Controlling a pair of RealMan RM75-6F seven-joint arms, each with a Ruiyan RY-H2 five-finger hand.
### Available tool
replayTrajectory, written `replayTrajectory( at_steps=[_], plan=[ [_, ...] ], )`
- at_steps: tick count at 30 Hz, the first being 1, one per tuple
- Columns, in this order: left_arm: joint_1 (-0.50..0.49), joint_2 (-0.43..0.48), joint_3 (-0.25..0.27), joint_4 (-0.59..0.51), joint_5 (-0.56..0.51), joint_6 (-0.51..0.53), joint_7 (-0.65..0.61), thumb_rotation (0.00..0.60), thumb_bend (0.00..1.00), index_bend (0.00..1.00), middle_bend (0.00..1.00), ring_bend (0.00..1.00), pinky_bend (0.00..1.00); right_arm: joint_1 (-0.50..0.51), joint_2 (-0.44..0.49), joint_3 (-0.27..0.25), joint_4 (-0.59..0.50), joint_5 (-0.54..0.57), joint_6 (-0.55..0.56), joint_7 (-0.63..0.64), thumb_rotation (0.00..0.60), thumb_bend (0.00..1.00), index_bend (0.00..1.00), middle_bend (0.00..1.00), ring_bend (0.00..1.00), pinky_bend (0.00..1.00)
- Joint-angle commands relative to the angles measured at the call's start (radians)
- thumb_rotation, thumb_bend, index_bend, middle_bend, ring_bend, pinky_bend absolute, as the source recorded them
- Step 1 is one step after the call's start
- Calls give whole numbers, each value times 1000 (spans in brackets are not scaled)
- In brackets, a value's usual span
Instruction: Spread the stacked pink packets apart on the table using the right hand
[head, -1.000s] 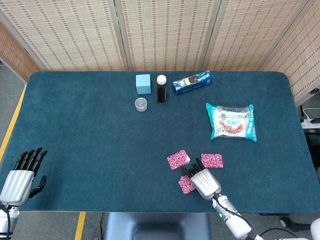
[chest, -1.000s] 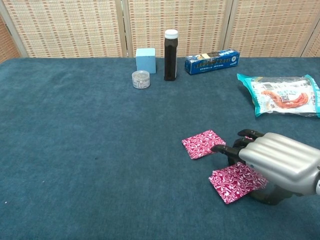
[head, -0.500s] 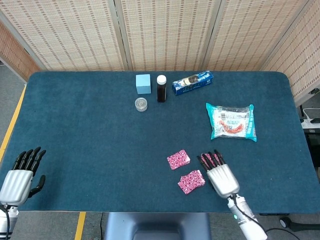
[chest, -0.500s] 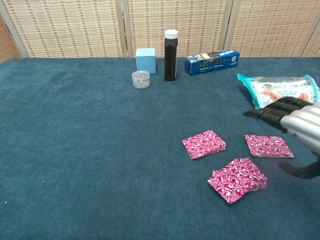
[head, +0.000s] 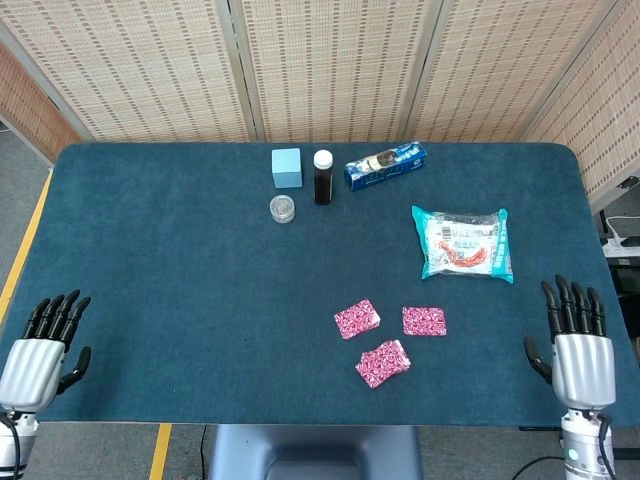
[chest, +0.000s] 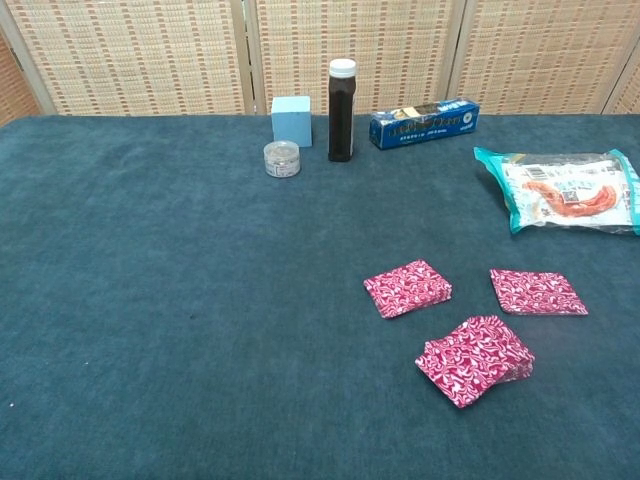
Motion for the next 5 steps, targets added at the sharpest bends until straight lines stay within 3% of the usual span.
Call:
replayTrajectory(
  at_steps=[1, 2, 5],
  plan=[
    [-1, -7, 2, -3, 8, 1, 12, 600, 485, 0, 0, 0, 74, -14, 24, 5, 1, -9, -26, 21, 600, 260, 0, 0, 0, 0],
    [52, 14, 65, -13, 63, 54, -11, 600, 486, 0, 0, 0, 74, -18, 30, 8, -3, -8, -30, 26, 600, 260, 0, 0, 0, 0],
    [-25, 15, 2, 7, -24, -68, -28, 600, 487, 0, 0, 0, 74, -27, 38, 16, -10, -12, -34, 36, 600, 260, 0, 0, 0, 0]
  ],
)
